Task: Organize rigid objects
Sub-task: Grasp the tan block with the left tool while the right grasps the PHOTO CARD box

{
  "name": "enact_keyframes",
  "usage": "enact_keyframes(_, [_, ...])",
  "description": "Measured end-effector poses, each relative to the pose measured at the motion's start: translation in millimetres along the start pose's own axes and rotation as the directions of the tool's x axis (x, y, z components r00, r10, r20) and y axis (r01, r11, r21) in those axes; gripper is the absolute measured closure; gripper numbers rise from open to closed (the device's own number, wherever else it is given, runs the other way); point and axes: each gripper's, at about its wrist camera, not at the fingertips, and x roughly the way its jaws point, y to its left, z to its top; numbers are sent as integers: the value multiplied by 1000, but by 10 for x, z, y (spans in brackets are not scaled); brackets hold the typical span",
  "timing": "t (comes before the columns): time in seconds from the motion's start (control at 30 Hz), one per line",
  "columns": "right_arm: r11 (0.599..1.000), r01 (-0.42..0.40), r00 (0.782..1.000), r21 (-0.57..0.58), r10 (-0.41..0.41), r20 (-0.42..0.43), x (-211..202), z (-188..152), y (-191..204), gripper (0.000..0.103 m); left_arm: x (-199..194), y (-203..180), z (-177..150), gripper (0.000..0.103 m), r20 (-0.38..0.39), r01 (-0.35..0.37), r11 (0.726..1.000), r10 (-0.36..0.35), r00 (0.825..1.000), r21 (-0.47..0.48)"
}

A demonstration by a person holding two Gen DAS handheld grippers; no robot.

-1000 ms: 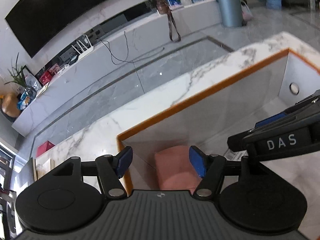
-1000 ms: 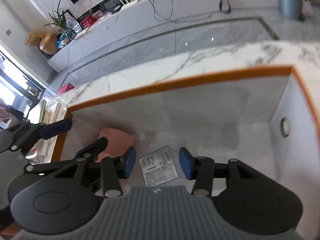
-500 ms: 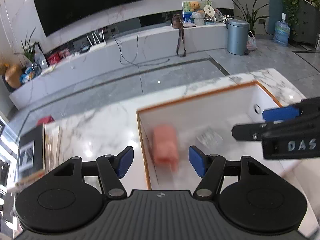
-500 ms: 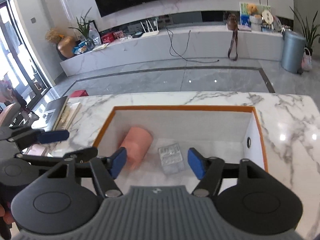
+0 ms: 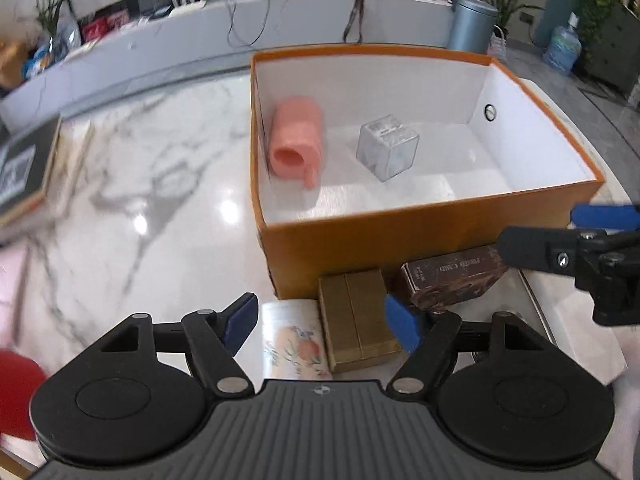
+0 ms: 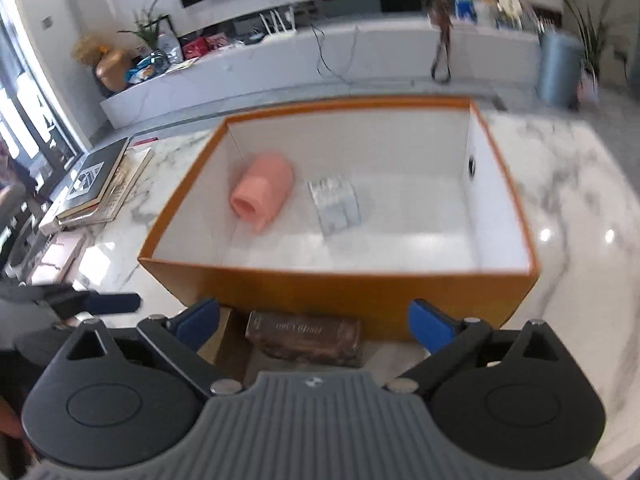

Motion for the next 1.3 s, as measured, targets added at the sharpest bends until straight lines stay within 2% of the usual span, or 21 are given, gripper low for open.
enact_keyframes(0.17, [1000,-2,998,20,3,-56,289,-57,50,4,193,31,-50,16,-12,35,999,-35,999,-33])
enact_keyframes(0.27, [999,16,996,33,-13,-85,464,-80,80,4,253,11,-68,17,-22,46,999,-46,999,-9])
enact_keyframes(0.53, [998,38,991,58,-30,-132,795,-127,124,6,284,-46,-149,47,-31,119,993,-119,992,3])
enact_keyframes(0.73, [994,61,989,86,-49,-143,889,-181,71,9,284,-87,-149,47,-34,106,994,-105,994,29])
enact_keyframes(0.93, [993,78,987,86,-65,-145,883,-173,78,11,371,-184,-147,44,-42,51,997,-49,998,55])
enact_keyframes(1.13, [994,92,990,66,-84,-115,725,-162,5,12,358,-191,-154,50,-45,47,998,-45,998,37])
enact_keyframes(1.3, [995,86,993,41,-82,-87,466,-129,-47,12,145,-148,-173,50,-20,60,998,-59,998,30])
